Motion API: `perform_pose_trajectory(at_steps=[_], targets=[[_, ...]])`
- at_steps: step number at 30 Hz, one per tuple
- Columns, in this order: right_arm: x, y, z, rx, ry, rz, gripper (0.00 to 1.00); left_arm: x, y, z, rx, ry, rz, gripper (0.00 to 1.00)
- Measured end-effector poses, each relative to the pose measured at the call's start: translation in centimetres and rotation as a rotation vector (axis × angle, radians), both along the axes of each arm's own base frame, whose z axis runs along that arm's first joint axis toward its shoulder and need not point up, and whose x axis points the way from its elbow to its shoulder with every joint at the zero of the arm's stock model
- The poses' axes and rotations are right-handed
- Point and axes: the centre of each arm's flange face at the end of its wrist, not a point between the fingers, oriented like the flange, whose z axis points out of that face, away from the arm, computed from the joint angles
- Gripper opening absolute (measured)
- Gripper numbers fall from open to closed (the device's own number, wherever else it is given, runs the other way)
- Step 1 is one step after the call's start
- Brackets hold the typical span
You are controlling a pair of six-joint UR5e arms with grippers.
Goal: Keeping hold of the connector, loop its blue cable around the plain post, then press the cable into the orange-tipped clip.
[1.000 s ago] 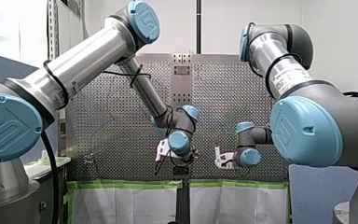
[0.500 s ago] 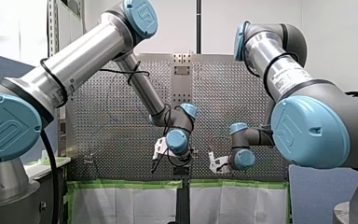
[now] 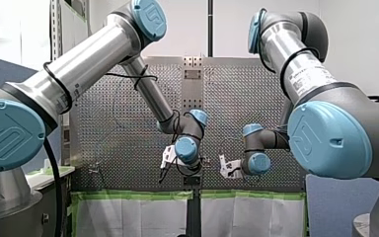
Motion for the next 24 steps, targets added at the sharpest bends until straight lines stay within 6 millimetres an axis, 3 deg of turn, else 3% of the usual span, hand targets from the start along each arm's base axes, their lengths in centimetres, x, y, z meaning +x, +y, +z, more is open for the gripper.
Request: perform_pose_trajectory(at_steps=[16, 24], targets=[[0.3, 1.6, 0.1, 0.023, 0.002, 0.042, 0.0, 1.8, 0.6, 0.0, -0.103, -0.015, 0.038, 1.0], [0.1, 1.3, 0.4, 0.022, -0.019, 0.068, 0.0, 2.3, 1.5, -1.9, -0.093, 0.02, 0.036, 1.0]])
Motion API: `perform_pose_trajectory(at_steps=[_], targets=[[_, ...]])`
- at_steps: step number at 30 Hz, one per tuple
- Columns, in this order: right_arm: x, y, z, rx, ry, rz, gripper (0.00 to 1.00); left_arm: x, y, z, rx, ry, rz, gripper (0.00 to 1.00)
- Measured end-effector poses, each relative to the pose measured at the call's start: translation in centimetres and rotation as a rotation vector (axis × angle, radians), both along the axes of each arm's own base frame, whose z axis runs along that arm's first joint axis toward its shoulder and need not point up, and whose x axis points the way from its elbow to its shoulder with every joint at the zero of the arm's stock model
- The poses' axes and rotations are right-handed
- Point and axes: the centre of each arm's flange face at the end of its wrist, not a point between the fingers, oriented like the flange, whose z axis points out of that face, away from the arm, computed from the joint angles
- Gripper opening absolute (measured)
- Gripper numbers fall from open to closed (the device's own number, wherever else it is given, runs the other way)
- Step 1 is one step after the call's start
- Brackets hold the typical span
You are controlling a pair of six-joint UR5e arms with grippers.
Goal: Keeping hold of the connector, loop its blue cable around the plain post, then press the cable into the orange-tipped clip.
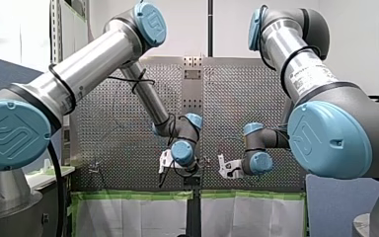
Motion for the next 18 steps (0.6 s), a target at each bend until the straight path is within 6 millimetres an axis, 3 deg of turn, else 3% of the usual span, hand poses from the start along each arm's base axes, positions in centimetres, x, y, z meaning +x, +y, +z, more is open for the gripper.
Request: perform_pose_trajectory(at_steps=[5, 18], targets=[[0.1, -0.1, 0.1, 0.0, -0.018, 0.021, 0.0, 0.4, 0.5, -1.3, -0.004, 0.009, 0.002, 1.0], [1.1, 0.4, 0.2, 0.017, -0.074, 0.123, 0.0, 2.5, 2.2, -1.5, -0.025, 0.001, 0.036, 1.0]])
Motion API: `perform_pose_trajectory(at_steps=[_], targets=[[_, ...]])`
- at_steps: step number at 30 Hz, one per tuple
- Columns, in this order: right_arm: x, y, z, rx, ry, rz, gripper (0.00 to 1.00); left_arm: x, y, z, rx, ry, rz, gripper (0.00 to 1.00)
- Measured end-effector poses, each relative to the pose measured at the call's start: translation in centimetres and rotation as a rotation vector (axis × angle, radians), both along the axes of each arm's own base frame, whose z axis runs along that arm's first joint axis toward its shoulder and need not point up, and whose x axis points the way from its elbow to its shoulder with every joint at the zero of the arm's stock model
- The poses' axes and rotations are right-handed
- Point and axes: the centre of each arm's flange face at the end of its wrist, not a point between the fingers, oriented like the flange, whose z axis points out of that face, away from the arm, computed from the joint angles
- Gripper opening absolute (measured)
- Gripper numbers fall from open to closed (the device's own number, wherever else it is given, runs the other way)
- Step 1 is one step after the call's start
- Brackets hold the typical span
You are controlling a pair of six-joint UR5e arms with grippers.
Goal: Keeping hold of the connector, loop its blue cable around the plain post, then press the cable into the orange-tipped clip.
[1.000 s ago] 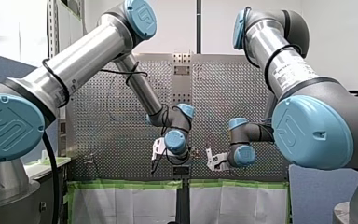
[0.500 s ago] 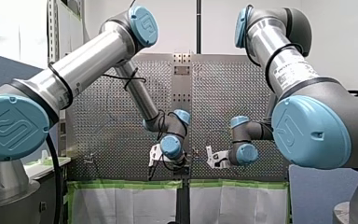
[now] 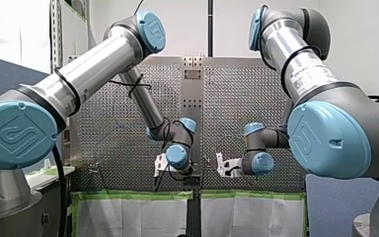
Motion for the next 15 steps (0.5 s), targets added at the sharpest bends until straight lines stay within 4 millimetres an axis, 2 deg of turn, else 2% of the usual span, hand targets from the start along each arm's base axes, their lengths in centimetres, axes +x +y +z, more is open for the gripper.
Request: perform_pose_trajectory(at_steps=[15], targets=[[0.1, 0.0, 0.0, 0.003, -0.006, 0.005, 0.0, 2.6, 0.9, 0.1, -0.111, -0.005, -0.033, 1.0]])
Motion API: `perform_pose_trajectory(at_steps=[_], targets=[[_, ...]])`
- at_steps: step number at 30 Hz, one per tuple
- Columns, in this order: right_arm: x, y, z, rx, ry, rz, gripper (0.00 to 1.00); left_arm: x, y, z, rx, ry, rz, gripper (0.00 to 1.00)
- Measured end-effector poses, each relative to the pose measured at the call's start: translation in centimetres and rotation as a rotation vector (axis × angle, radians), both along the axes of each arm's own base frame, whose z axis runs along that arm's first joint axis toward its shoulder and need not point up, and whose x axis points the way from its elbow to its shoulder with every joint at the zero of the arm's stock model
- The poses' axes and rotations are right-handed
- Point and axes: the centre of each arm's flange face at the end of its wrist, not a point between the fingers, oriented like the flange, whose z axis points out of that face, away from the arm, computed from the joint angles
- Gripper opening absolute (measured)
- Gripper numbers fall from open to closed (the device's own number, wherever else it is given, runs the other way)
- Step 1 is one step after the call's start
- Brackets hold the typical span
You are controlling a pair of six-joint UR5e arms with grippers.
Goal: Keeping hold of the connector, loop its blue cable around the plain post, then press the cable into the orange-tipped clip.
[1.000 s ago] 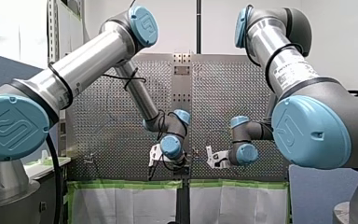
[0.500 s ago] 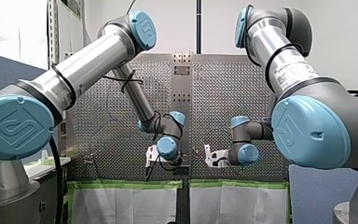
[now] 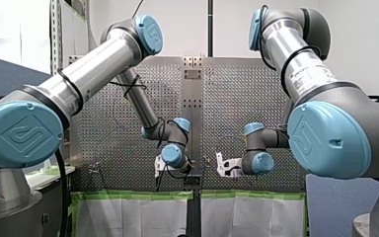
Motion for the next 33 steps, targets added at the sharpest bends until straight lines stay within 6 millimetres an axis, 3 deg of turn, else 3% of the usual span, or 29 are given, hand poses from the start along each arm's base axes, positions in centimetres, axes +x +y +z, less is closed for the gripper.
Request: perform_pose_trajectory(at_steps=[13, 22, 23, 28, 29, 30, 31, 32, 33], targets=[[0.1, 0.1, 0.0, 0.0, -0.001, 0.003, 0.0, 2.2, 0.9, 0.4, -0.034, -0.016, 0.003, 1.0], [0.2, 0.2, 0.0, 0.002, -0.001, 0.005, 0.0, 3.0, 1.7, -0.8, -0.016, 0.035, -0.002, 1.0], [0.2, 0.2, 0.0, 0.002, -0.001, 0.004, 0.0, 3.1, 1.8, -0.9, -0.014, 0.039, 0.0, 0.93], [0.1, 0.1, 0.0, 0.005, -0.007, -0.001, 0.0, 3.1, 2.2, -0.9, -0.008, 0.045, 0.022, 0.93], [0.1, 0.0, 0.0, 0.005, -0.007, -0.002, 0.0, 3.1, 2.3, -0.9, -0.008, 0.046, 0.025, 0.86], [0.0, 0.0, 0.0, 0.006, -0.008, -0.004, 0.0, 3.1, 2.3, -0.9, -0.007, 0.046, 0.027, 0.86], [0.0, 0.0, 0.0, 0.007, -0.008, -0.006, 0.0, 3.2, 2.3, -0.9, -0.007, 0.046, 0.028, 0.09], [0.0, 0.0, 0.0, 0.008, -0.008, -0.008, 0.0, 3.1, 2.3, -1.0, -0.005, 0.046, 0.027, 0.01], [0.0, 0.0, 0.0, 0.008, -0.007, -0.01, 0.0, 3.1, 2.2, -1.0, -0.003, 0.046, 0.023, 0.01]])
